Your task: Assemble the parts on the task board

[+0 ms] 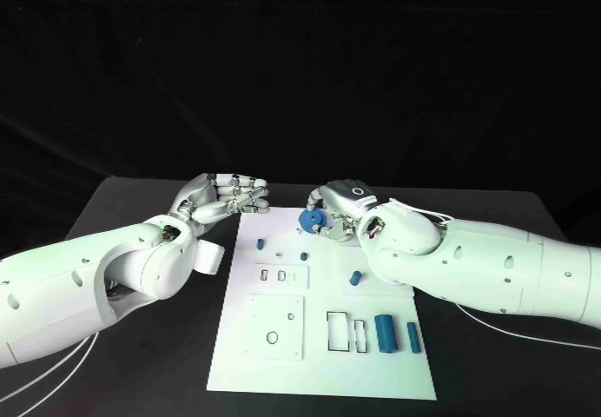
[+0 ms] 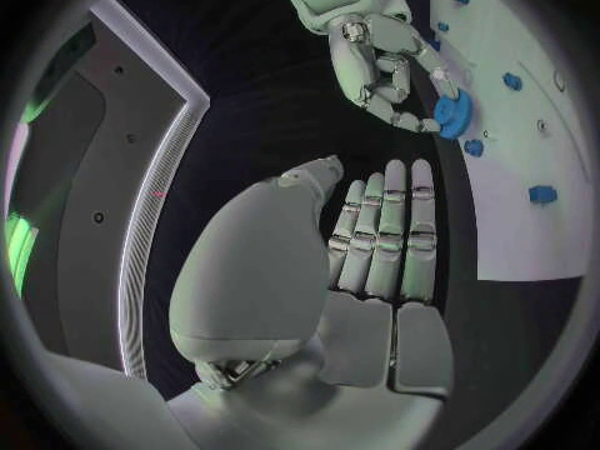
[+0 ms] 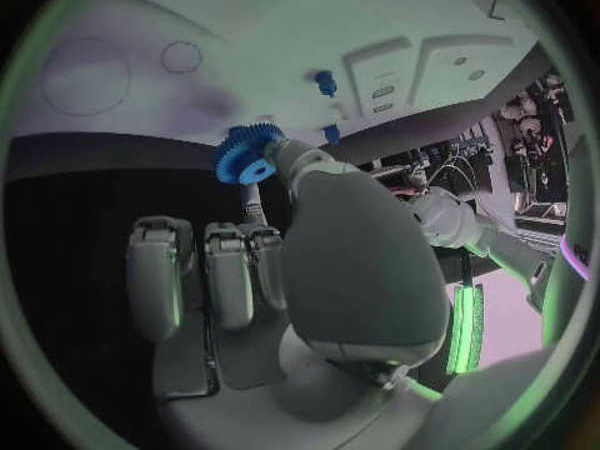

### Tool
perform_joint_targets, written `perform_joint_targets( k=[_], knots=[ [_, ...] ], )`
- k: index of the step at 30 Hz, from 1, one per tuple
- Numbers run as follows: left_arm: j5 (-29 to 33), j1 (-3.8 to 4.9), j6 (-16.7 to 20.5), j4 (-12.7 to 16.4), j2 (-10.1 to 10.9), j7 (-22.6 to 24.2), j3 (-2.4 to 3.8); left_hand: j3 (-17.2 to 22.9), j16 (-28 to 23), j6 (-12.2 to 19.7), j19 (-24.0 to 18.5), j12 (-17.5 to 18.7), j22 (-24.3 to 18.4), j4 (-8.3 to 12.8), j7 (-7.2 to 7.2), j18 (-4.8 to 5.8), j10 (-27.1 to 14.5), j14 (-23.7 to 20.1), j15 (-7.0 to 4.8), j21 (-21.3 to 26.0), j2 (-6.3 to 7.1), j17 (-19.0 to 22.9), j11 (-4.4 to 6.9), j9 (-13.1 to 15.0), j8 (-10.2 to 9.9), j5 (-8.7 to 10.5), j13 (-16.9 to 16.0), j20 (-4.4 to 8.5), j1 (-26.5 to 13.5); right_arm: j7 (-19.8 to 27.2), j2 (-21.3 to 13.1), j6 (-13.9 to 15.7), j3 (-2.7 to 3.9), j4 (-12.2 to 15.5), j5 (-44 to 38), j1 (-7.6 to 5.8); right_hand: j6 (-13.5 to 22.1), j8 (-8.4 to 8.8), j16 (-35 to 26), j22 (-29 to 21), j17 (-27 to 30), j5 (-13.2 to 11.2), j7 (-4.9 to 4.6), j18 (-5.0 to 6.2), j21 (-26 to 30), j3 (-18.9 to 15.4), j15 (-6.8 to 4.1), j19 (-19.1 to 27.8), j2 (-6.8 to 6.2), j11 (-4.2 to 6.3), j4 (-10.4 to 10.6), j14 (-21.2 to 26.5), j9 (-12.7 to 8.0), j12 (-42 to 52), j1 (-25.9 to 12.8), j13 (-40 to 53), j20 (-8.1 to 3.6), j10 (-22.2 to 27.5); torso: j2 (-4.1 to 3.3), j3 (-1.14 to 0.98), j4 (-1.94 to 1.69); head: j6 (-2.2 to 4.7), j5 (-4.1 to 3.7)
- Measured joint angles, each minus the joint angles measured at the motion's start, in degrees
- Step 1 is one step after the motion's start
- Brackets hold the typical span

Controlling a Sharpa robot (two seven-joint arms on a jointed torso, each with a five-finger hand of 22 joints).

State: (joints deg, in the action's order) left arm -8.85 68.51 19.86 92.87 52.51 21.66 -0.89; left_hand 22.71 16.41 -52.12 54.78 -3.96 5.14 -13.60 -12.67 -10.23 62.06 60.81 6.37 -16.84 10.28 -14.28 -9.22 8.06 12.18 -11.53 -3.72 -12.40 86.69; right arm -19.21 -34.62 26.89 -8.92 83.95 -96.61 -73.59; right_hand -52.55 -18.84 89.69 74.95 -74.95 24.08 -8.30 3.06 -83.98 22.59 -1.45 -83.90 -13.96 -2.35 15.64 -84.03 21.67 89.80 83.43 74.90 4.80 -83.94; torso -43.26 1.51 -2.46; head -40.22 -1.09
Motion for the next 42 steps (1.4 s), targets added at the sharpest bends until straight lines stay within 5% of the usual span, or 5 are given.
perform_joint_targets(
  k=[33,40,42],
  knots=[
    [0.0,0.0,-0.17,-0.24,-0.38,-0.03,0.0,0.16,0.0,0.0,0.0,0.0,-0.06,0.16,0.0,0.0,0.0,0.0,0.0,0.0,0.0,-0.09,0.0,0.01,0.0,0.0,0.0,0.0,0.0,-0.33,5.38,0.24,-0.1,-4.77,-1.43,2.46,-0.11,0.08,0.0,-0.02,0.03,-0.28,-0.1,0.0,0.0,1.01,0.01,0.0,-0.61,-0.01,-0.07,0.0,0.0,0.0,-0.93,0.03,0.01,0.0,-0.23,0.05,-0.27,-0.54,-0.03],
    [0.0,0.0,-0.18,-0.26,-0.33,-0.06,0.0,0.16,0.0,0.0,0.0,0.0,-0.06,0.16,0.0,0.0,0.0,0.0,0.0,0.0,0.0,-0.09,0.0,0.01,0.0,0.0,0.0,0.0,0.0,-0.29,5.73,0.28,-0.15,-5.47,-1.3,2.56,-0.4,1.44,-0.01,-0.02,0.03,-0.28,-0.01,0.0,0.29,1.94,0.01,0.0,-1.31,-0.01,-0.07,0.0,0.01,0.0,-2.21,0.03,0.01,0.0,-0.23,0.05,-0.28,-0.6,-0.04],
    [0.0,0.01,-0.19,-0.26,-0.33,-0.07,0.0,0.16,0.0,0.0,0.0,0.0,-0.05,0.16,0.0,0.0,0.0,0.0,0.0,0.0,0.0,-0.08,0.0,0.01,0.0,0.0,0.0,0.0,0.0,-0.24,5.82,0.29,-0.16,-5.64,-1.23,2.57,-0.47,2.95,-0.01,-0.03,0.03,-0.28,-0.06,0.0,0.64,2.35,0.67,-0.08,-1.82,-0.91,0.0,0.01,0.09,0.0,-3.34,0.03,0.1,-0.03,-0.23,0.05,-0.28,-0.62,-0.03]
  ],
)
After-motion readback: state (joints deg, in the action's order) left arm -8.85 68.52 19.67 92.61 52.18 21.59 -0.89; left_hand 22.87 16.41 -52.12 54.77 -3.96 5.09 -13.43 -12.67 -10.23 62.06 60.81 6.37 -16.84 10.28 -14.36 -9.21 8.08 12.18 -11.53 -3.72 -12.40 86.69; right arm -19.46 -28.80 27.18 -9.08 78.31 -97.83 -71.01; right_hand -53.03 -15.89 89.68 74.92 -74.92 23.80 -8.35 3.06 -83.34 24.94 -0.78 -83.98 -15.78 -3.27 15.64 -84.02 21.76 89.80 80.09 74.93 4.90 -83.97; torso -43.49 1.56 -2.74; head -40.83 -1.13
